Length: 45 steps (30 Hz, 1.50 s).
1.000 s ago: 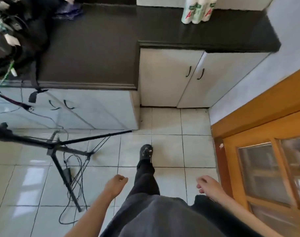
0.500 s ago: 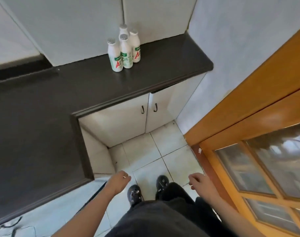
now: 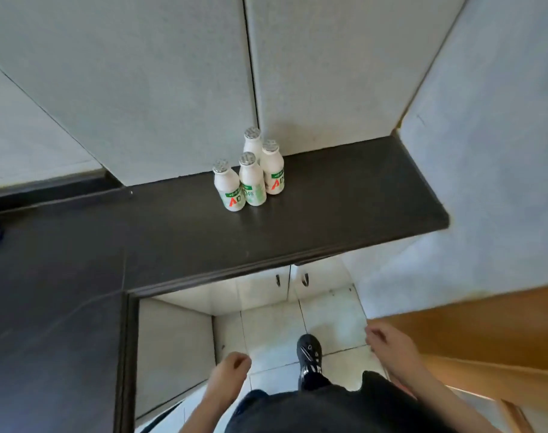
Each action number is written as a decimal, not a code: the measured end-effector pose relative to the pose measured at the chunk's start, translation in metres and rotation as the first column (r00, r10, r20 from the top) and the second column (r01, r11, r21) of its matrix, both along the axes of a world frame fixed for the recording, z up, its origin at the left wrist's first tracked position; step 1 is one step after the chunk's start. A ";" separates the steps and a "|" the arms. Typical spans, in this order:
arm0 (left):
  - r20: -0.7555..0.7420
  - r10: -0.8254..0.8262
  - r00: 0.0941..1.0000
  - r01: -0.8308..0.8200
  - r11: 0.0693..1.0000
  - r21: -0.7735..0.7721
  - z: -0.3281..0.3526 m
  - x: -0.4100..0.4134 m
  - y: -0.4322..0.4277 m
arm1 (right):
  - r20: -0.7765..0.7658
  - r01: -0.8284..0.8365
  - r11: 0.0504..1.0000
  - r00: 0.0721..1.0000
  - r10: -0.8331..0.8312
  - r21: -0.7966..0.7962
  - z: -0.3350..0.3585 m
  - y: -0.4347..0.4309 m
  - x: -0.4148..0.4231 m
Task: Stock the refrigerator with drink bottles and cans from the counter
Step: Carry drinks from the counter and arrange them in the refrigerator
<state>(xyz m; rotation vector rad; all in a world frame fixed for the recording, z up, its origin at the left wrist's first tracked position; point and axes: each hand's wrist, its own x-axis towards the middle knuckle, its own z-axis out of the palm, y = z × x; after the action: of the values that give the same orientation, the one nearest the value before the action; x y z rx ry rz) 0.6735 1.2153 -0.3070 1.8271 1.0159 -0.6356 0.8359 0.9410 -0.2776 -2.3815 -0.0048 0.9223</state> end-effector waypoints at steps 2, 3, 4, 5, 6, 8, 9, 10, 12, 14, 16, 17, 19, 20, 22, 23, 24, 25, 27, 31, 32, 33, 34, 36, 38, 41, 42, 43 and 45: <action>0.115 0.150 0.982 -0.151 0.988 0.000 0.018 0.035 0.005 | 0.068 -0.035 0.997 0.997 0.030 0.073 0.012 0.023 0.041; 0.175 0.211 0.962 -0.215 0.977 0.003 0.027 0.051 0.008 | 0.090 -0.044 0.993 0.995 0.034 0.107 0.018 0.036 0.057; 0.240 0.248 0.939 -0.259 0.966 0.016 0.037 0.065 0.013 | 0.119 -0.042 0.989 0.993 0.025 0.140 0.025 0.049 0.070; 0.307 0.262 0.915 -0.286 0.957 0.036 0.047 0.077 0.018 | 0.163 -0.041 0.984 0.987 0.012 0.173 0.031 0.064 0.083; 0.375 0.259 0.890 -0.302 0.951 0.061 0.057 0.088 0.023 | 0.210 -0.040 0.978 0.978 -0.004 0.207 0.038 0.080 0.094; 0.497 0.258 0.828 -0.347 0.933 0.095 0.079 0.109 0.037 | 0.286 -0.027 0.959 0.957 -0.057 0.283 0.054 0.118 0.113; 0.550 0.254 0.796 -0.371 0.922 0.111 0.088 0.118 0.046 | 0.317 -0.026 0.946 0.945 -0.082 0.324 0.063 0.138 0.120; 0.594 0.243 0.767 -0.392 0.910 0.134 0.096 0.127 0.056 | 0.353 -0.041 0.933 0.931 -0.094 0.358 0.070 0.157 0.126; 0.661 0.213 0.720 -0.424 0.889 0.175 0.108 0.144 0.074 | 0.431 -0.119 0.909 0.900 -0.071 0.399 0.083 0.191 0.135; 0.709 0.196 0.677 -0.445 0.877 0.183 0.114 0.162 0.092 | 0.494 -0.212 0.890 0.869 -0.018 0.405 0.093 0.218 0.141; 0.739 0.187 0.647 -0.454 0.873 0.176 0.115 0.179 0.108 | 0.564 -0.292 0.879 0.825 0.032 0.378 0.099 0.235 0.145; 0.755 0.170 0.634 -0.447 0.877 0.177 0.115 0.187 0.114 | 0.599 -0.327 0.875 0.799 0.054 0.357 0.101 0.241 0.148; 0.777 0.112 0.620 -0.404 0.894 0.193 0.114 0.204 0.126 | 0.660 -0.379 0.870 0.747 0.086 0.316 0.105 0.252 0.155; 0.782 0.082 0.618 -0.373 0.906 0.200 0.114 0.212 0.131 | 0.686 -0.397 0.869 0.721 0.098 0.294 0.106 0.258 0.158; 0.785 0.028 0.619 -0.308 0.928 0.210 0.114 0.226 0.140 | 0.730 -0.419 0.875 0.673 0.119 0.244 0.107 0.270 0.162; 0.783 -0.003 0.622 -0.272 0.937 0.221 0.114 0.232 0.145 | 0.749 -0.424 0.881 0.649 0.133 0.210 0.107 0.276 0.164; 0.778 -0.035 0.628 -0.232 0.945 0.230 0.114 0.237 0.149 | 0.768 -0.423 0.890 0.623 0.149 0.171 0.107 0.281 0.165; 0.771 -0.056 0.635 -0.191 0.955 0.226 0.114 0.240 0.153 | 0.784 -0.417 0.899 0.599 0.161 0.134 0.106 0.287 0.165; 0.754 -0.054 0.654 -0.121 0.977 0.175 0.112 0.244 0.158 | 0.804 -0.396 0.914 0.569 0.174 0.083 0.105 0.294 0.163; 0.738 0.008 0.675 -0.088 0.994 0.069 0.107 0.245 0.166 | 0.824 -0.356 0.934 0.531 0.199 0.004 0.100 0.300 0.161; 0.740 0.012 0.672 -0.082 0.995 0.059 0.106 0.245 0.168 | 0.829 -0.351 0.936 0.525 0.195 0.003 0.099 0.301 0.161; 0.744 0.009 0.668 -0.074 0.996 0.055 0.105 0.244 0.170 | 0.833 -0.348 0.937 0.520 0.187 0.006 0.098 0.302 0.161; 0.748 -0.001 0.664 -0.065 0.996 0.059 0.105 0.244 0.171 | 0.838 -0.345 0.938 0.515 0.179 0.012 0.096 0.302 0.162; 0.753 -0.022 0.658 -0.054 0.996 0.077 0.105 0.244 0.171 | 0.844 -0.342 0.940 0.510 0.168 0.019 0.093 0.302 0.161; 0.752 -0.018 0.659 -0.066 0.994 0.082 0.105 0.243 0.171 | 0.849 -0.345 0.939 0.500 0.173 0.012 0.091 0.301 0.160; 0.756 0.016 0.655 -0.106 0.992 0.071 0.105 0.241 0.172 | 0.850 -0.339 0.941 0.496 0.177 0.002 0.089 0.301 0.157; 0.760 0.035 0.649 -0.124 0.990 0.061 0.104 0.239 0.173 | 0.851 -0.337 0.941 0.495 0.178 -0.001 0.088 0.301 0.155; 0.765 0.057 0.641 -0.144 0.989 0.046 0.104 0.236 0.173 | 0.850 -0.337 0.941 0.494 0.180 -0.004 0.087 0.300 0.154; 0.776 0.105 0.622 -0.191 0.981 0.020 0.105 0.229 0.173 | 0.849 -0.346 0.938 0.492 0.192 -0.012 0.086 0.298 0.151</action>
<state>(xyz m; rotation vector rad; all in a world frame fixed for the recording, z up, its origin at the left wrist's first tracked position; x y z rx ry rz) 0.9030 1.3881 -0.2023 1.7973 0.5827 0.3363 0.9870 1.2393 -0.1911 -2.4565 -0.8303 -0.2304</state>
